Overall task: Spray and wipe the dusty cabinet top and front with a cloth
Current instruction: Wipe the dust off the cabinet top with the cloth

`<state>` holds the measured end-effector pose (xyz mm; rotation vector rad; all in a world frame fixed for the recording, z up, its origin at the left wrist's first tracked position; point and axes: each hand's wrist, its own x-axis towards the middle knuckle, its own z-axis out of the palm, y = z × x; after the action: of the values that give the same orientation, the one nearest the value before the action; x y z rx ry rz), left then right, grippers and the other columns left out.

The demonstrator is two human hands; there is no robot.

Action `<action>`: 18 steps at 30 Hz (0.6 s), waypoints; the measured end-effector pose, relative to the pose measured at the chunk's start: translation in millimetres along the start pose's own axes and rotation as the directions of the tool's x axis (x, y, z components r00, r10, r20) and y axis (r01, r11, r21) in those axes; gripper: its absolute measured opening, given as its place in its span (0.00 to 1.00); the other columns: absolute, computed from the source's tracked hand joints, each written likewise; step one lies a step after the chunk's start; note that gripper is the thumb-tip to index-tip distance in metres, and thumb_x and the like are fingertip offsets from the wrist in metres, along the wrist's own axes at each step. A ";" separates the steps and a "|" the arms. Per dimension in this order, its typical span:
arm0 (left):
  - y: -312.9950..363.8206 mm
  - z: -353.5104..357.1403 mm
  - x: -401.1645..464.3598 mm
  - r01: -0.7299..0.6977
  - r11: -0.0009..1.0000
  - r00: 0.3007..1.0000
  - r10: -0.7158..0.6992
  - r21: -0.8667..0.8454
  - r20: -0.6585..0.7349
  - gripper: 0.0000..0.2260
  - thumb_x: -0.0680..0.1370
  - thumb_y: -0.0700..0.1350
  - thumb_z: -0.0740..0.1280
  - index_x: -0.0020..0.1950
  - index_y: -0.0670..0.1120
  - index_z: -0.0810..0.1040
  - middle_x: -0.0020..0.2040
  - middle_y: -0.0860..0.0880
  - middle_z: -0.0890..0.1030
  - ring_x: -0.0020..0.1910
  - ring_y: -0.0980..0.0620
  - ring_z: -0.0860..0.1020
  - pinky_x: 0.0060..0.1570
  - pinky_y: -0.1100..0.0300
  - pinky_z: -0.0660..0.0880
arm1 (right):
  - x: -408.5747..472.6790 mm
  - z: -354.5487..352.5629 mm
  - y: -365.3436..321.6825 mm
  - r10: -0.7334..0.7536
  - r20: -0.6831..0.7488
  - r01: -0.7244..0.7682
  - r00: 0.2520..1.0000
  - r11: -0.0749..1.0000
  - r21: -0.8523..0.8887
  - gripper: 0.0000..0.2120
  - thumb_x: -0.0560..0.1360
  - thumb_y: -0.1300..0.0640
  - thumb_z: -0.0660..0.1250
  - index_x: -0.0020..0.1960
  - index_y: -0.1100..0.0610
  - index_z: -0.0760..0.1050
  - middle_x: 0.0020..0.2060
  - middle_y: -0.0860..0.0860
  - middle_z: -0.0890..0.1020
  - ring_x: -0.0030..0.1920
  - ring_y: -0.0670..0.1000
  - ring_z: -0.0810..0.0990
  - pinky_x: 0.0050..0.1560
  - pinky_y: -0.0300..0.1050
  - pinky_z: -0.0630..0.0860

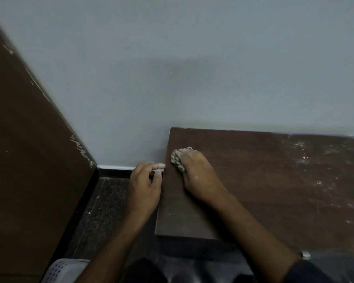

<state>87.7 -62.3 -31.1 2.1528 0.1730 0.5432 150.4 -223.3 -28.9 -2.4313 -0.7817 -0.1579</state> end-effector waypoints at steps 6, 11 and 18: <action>17.7 -0.7 -8.8 -0.052 0.998 0.997 0.050 0.042 0.051 0.09 0.77 0.37 0.65 0.52 0.48 0.82 0.52 0.53 0.79 0.54 0.53 0.77 0.56 0.58 0.74 | -68.3 -2.7 -38.8 -0.198 0.098 0.188 0.975 0.977 0.098 0.18 0.80 0.60 0.62 0.69 0.59 0.74 0.66 0.54 0.78 0.67 0.54 0.75 0.74 0.49 0.65; 28.2 1.1 -31.8 -0.167 0.975 0.970 0.136 0.145 0.203 0.07 0.77 0.41 0.66 0.52 0.50 0.81 0.50 0.56 0.77 0.54 0.55 0.73 0.54 0.64 0.68 | -82.2 -34.3 17.9 0.095 -0.140 -0.104 0.986 0.993 -0.060 0.18 0.78 0.63 0.64 0.67 0.58 0.76 0.62 0.55 0.80 0.63 0.56 0.77 0.75 0.39 0.59; 46.2 2.8 -51.9 -0.213 0.951 0.964 0.167 0.226 0.208 0.08 0.76 0.40 0.65 0.53 0.48 0.80 0.53 0.53 0.77 0.54 0.57 0.70 0.57 0.61 0.69 | -112.9 -16.3 -46.6 -0.068 -0.009 0.068 0.998 0.998 -0.006 0.18 0.76 0.62 0.59 0.63 0.62 0.78 0.57 0.58 0.82 0.58 0.59 0.79 0.69 0.55 0.71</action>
<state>39.2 -108.4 -12.3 2.4666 -0.0778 0.4430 32.1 -257.8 -23.7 -2.4093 -0.8620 -0.1974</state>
